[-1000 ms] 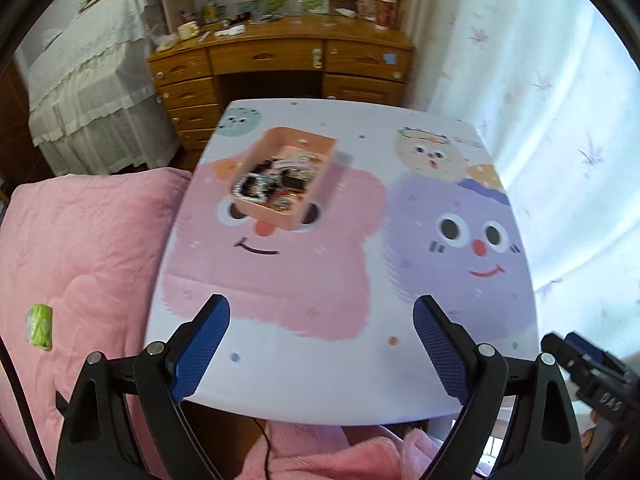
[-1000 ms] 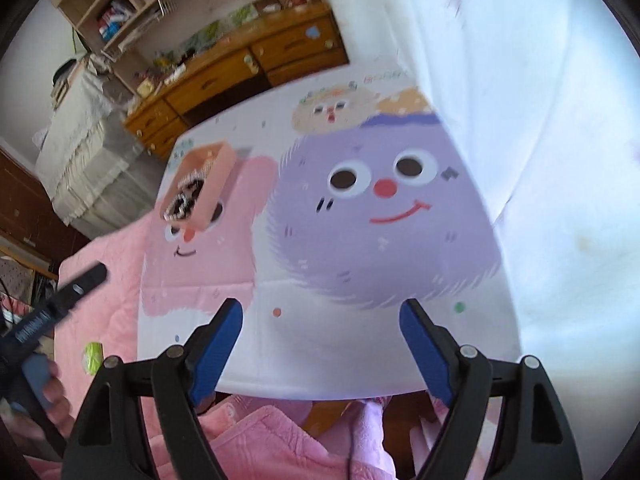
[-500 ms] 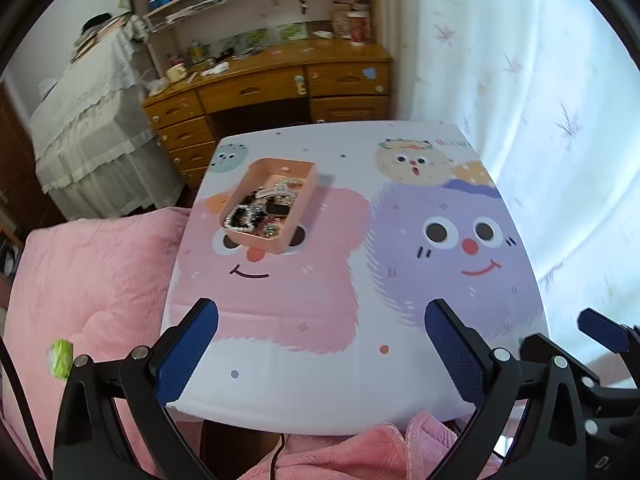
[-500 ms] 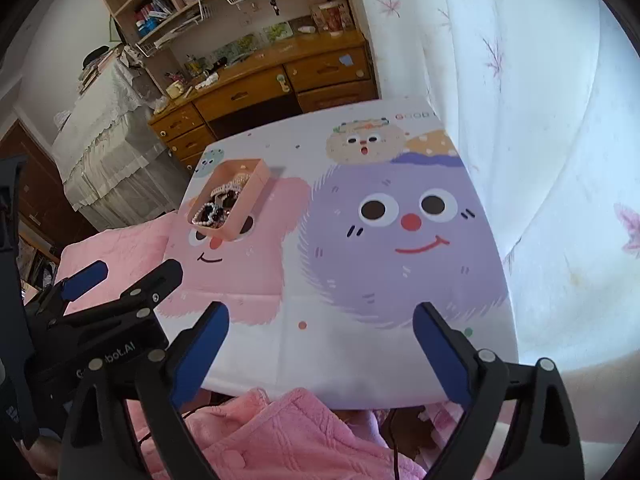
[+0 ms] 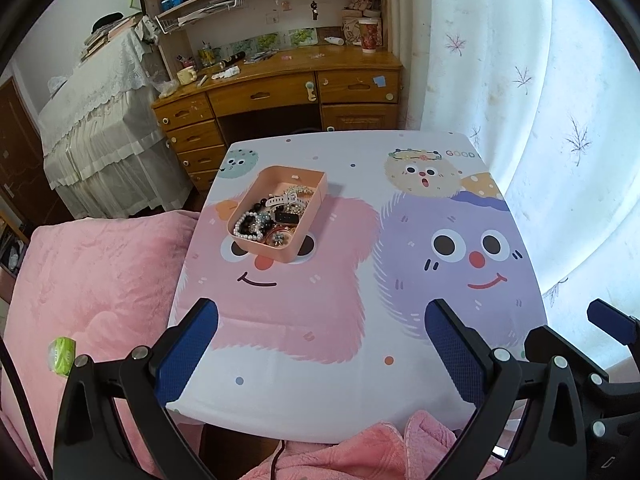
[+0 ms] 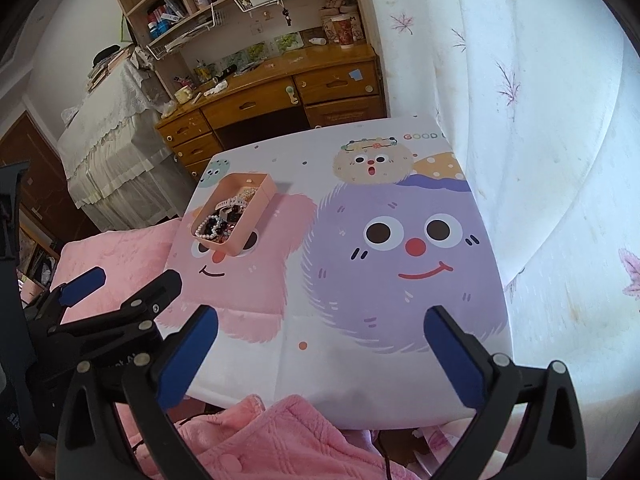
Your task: Organize jewelry
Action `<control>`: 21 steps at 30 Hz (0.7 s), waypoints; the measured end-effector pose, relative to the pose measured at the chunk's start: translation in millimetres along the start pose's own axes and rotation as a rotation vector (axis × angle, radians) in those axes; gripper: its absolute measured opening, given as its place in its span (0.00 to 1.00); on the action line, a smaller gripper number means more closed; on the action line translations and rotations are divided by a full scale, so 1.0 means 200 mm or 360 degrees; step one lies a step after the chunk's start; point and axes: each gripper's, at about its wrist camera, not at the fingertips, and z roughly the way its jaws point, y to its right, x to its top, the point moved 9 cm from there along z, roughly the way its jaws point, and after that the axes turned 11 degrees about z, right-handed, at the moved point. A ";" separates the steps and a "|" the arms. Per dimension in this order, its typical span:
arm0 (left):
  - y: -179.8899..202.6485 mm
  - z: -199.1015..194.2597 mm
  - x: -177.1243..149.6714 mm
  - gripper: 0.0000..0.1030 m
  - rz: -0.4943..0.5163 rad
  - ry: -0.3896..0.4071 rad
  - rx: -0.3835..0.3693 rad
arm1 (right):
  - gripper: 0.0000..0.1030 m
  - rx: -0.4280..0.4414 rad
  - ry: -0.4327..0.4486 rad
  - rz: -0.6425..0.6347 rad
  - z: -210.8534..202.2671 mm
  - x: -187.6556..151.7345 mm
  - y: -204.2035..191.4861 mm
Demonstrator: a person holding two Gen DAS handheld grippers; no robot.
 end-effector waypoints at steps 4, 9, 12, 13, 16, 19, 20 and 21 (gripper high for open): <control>0.00 0.01 0.00 0.99 -0.0012 -0.0012 0.0002 | 1.00 0.0000 -0.0007 -0.0017 0.01 0.02 0.00; 0.01 0.02 0.00 0.99 -0.0014 -0.0020 -0.0004 | 1.00 -0.0001 -0.0010 -0.0018 0.01 0.03 0.00; 0.01 0.02 0.00 0.99 -0.0018 -0.0030 -0.0009 | 1.00 -0.0003 -0.0010 -0.0020 0.01 0.03 -0.01; 0.01 0.02 0.00 0.99 -0.0019 -0.0032 -0.0011 | 1.00 -0.0005 -0.0009 -0.0023 0.01 0.03 0.00; 0.02 0.02 0.00 0.99 -0.0020 -0.0034 -0.0014 | 1.00 -0.0007 -0.0011 -0.0030 0.01 0.03 0.00; 0.02 0.02 0.00 0.99 -0.0024 -0.0042 -0.0020 | 1.00 -0.0010 -0.0018 -0.0028 0.01 0.03 0.01; 0.02 0.02 -0.01 0.99 -0.0027 -0.0045 -0.0019 | 1.00 -0.0011 -0.0019 -0.0030 0.01 0.02 0.01; 0.02 0.02 -0.01 0.99 -0.0029 -0.0045 -0.0018 | 1.00 -0.0013 -0.0019 -0.0031 0.01 0.02 0.02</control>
